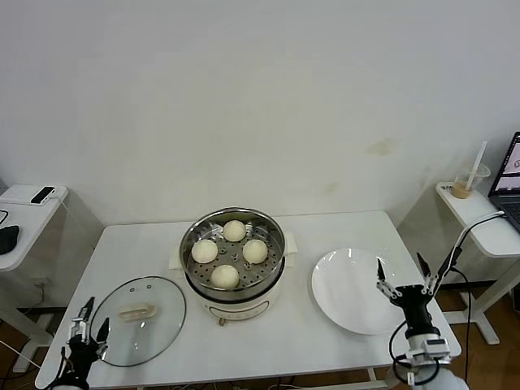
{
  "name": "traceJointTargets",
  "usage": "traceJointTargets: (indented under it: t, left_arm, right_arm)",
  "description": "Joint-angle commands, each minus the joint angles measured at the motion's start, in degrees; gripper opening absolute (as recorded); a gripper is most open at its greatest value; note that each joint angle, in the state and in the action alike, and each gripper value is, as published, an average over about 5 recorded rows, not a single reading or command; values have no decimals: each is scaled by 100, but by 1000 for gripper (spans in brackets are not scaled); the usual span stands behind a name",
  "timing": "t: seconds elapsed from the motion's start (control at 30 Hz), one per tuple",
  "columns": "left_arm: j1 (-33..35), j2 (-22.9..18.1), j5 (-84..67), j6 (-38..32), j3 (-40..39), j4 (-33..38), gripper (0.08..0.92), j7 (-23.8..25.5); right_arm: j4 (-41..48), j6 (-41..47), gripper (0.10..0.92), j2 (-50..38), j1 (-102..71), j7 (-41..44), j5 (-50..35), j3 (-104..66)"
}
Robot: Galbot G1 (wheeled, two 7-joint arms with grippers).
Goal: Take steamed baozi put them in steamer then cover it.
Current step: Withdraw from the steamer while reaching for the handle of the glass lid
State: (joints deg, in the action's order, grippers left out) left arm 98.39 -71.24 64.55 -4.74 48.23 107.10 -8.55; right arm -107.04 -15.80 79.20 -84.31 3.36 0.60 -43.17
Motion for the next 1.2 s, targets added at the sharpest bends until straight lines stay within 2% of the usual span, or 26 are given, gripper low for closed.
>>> traceJointTargets:
  t: [0.03, 0.23, 0.7, 1.2]
  left_arm:
    - [-209, 70, 788, -95, -427, -418, 823, 83]
    - [-335, 90, 745, -67, -608, -460, 823, 128]
    - [-1058, 271, 749, -98, -779, -1354, 823, 32]
    - [-1514, 438, 729, -44, -884, -1657, 823, 97]
  right_arm:
    - [-9, -110, 823, 149, -325, -92, 101, -235]
    - [-16, -123, 823, 167, -409, -111, 139, -241]
    - [-173, -251, 823, 251, -737, -126, 320, -299]
    - [-213, -371, 823, 393, -948, -135, 469, -244]
